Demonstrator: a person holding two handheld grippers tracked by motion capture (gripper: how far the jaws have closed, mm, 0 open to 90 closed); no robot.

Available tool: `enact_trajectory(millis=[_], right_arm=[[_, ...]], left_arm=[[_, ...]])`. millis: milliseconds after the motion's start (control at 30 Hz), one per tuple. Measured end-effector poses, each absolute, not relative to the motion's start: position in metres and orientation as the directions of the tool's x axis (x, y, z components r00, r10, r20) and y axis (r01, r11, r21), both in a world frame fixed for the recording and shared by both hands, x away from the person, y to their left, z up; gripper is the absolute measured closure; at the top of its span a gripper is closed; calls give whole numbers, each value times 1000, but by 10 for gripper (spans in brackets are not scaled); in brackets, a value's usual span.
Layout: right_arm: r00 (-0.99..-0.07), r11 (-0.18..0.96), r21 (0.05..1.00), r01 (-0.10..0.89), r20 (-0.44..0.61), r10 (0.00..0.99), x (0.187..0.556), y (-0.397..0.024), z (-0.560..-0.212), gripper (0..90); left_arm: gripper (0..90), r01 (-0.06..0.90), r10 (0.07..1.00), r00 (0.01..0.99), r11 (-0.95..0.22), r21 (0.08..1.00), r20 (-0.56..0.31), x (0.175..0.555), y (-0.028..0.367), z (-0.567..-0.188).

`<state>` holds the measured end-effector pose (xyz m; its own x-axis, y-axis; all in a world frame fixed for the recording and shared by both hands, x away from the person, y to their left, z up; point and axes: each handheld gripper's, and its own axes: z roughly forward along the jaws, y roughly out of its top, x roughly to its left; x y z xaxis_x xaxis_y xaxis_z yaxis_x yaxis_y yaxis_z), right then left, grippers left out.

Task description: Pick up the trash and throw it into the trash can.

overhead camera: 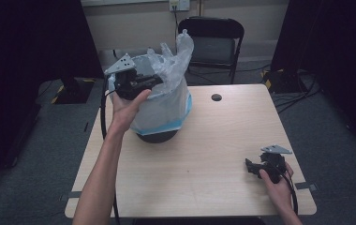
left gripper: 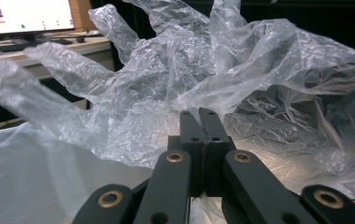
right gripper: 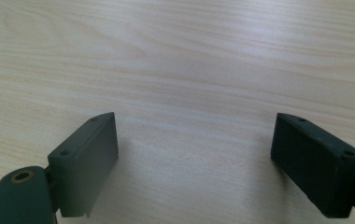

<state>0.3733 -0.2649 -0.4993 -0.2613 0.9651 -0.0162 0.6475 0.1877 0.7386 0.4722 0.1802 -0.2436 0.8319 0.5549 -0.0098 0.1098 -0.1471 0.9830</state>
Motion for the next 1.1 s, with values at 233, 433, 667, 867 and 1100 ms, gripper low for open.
enact_trajectory(millis=[233,433,667,867,1100], right_arm=[[-261,188,738,648,-17,965,373,-265,-499,141],[-261,188,738,648,-17,965,373,-265,-499,141],[-261,188,738,648,-17,965,373,-265,-499,141],[-262,188,739,647,-17,965,373,-265,-499,141],[-261,188,739,648,-16,965,373,-265,-499,141]], left_arm=[[900,149,607,794,-147,978,-29,484,202,-247],[900,181,636,770,-133,974,-56,490,217,-253],[885,229,671,736,-118,966,-92,495,231,-260],[708,255,705,699,-91,963,-119,497,240,-263],[430,251,739,665,-87,964,-107,496,240,-263]])
